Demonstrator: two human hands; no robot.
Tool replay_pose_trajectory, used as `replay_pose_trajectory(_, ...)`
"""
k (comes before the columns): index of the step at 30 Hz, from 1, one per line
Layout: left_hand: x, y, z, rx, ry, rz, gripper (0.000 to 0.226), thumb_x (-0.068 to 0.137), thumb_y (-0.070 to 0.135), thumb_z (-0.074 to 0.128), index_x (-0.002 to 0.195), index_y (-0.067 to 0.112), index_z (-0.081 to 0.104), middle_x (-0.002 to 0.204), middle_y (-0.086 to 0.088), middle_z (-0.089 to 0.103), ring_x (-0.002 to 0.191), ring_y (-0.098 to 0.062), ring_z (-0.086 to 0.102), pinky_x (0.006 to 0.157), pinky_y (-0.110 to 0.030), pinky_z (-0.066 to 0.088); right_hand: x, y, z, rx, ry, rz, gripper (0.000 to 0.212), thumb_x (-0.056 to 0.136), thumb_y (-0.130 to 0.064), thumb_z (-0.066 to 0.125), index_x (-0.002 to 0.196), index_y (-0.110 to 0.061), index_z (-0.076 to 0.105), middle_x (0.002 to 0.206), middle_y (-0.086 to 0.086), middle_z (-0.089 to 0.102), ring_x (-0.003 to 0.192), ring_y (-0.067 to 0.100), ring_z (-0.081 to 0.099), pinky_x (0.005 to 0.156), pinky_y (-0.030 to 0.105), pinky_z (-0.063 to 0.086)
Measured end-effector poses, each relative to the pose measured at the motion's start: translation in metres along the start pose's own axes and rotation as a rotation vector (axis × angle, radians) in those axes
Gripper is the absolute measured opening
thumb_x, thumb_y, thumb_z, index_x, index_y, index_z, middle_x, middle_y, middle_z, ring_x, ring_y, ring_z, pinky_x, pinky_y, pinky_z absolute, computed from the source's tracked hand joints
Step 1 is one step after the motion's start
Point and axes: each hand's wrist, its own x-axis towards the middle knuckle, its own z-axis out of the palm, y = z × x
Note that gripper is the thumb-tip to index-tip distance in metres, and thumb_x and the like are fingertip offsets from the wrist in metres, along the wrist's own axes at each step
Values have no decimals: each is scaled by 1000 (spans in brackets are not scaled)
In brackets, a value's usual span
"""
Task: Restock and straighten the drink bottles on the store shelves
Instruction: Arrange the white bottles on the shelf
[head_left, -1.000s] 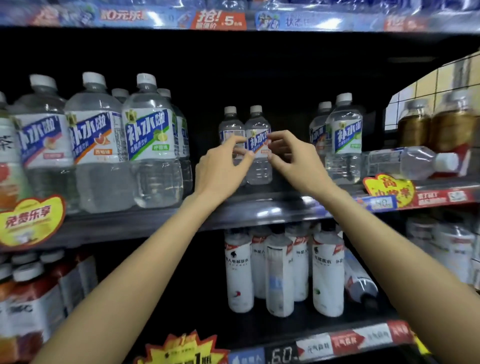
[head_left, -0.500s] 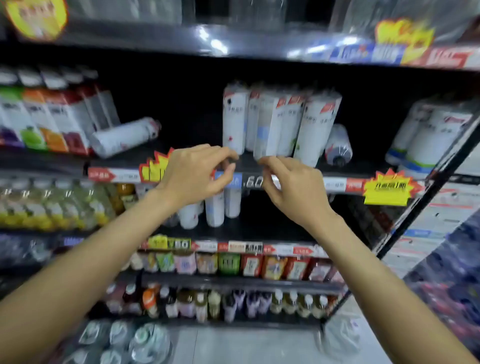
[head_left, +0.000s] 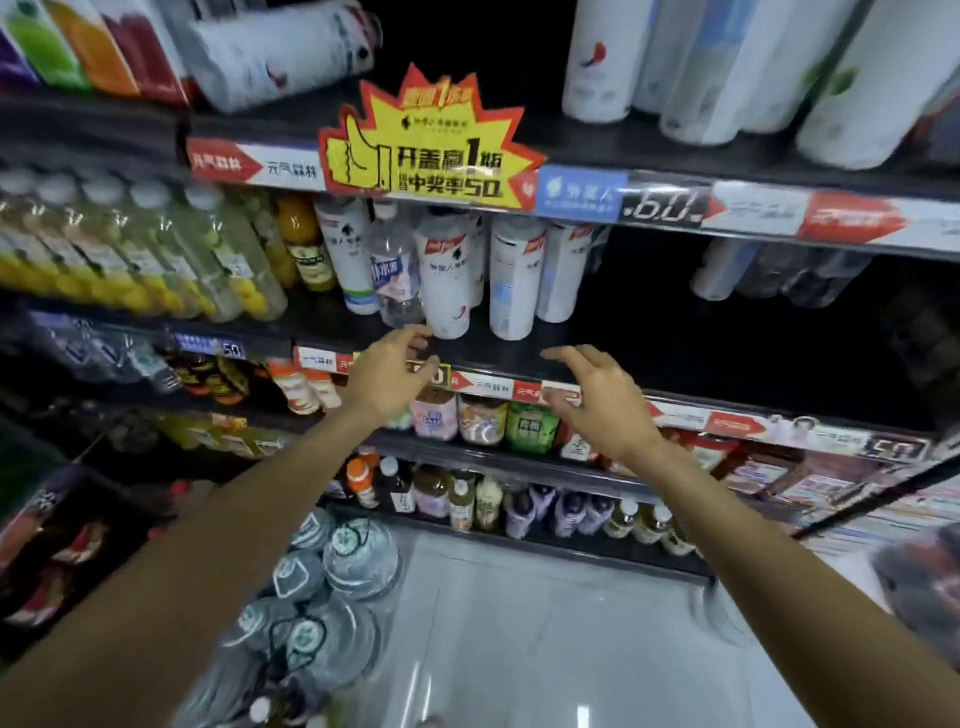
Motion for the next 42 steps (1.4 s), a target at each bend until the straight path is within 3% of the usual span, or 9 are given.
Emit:
replay_pose_trajectory(4,44,-9,33,-330,279,18,43,86,20,67,126,14,52,120,-4,60,106,-18,59,91,-42,51,55,16,41,167,223,79,53,89,-27,64,137,-15,44,136,11,43,124,27,41,98,34,37)
replay_pose_trajectory(8,65,11,74,-360,241,89,53,83,24,70,130,16,47,119,0,58,99,-14,59,85,-37,52,103,42,55,409,443,234,61,86,-22,67,137,-6,39,135,16,44,124,27,43,96,20,31)
replay_pose_trajectory(16,132,49,111,-379,254,125,106,68,45,79,147,3,22,145,-16,39,133,-30,40,107,-43,39,176,70,39,557,488,205,98,66,-43,74,143,-8,24,141,11,40,132,24,41,106,47,40)
replay_pose_trajectory(19,144,59,115,-385,284,123,99,75,39,79,145,-3,22,142,-20,42,124,-32,48,97,-42,46,195,72,37,642,449,191,98,73,-25,82,145,-6,18,139,3,44,123,10,46,103,30,43)
replay_pose_trajectory(21,146,56,119,-337,308,156,95,79,39,76,143,-6,23,137,-22,45,119,-35,52,91,-43,48,201,77,39,645,432,191,93,76,-19,80,145,-9,18,124,-6,48,111,2,47,86,8,42)
replay_pose_trajectory(24,149,49,119,-308,292,202,99,79,42,75,145,-8,19,138,-24,44,118,-36,54,89,-44,50,194,78,40,651,454,180,84,75,-17,81,140,-11,27,113,-12,49,101,-2,50,71,-4,39)
replay_pose_trajectory(30,142,47,114,-404,223,203,96,77,33,79,143,-4,21,138,-18,45,121,-32,52,96,-41,48,140,72,46,705,529,151,81,63,-8,87,125,-12,35,114,-7,57,102,-5,57,83,9,45)
replay_pose_trajectory(37,107,58,107,-584,159,178,91,73,20,83,142,6,25,140,-10,46,125,-20,48,92,-11,37,51,41,40,693,655,154,73,66,-8,86,122,-19,40,118,-14,52,108,-3,54,91,16,43)
replay_pose_trajectory(42,52,73,78,-662,49,247,83,67,15,88,131,24,36,123,10,55,113,-6,56,96,-29,49,-10,15,-14,691,579,113,73,67,-12,86,123,-21,40,123,-9,54,112,-2,54,90,14,43)
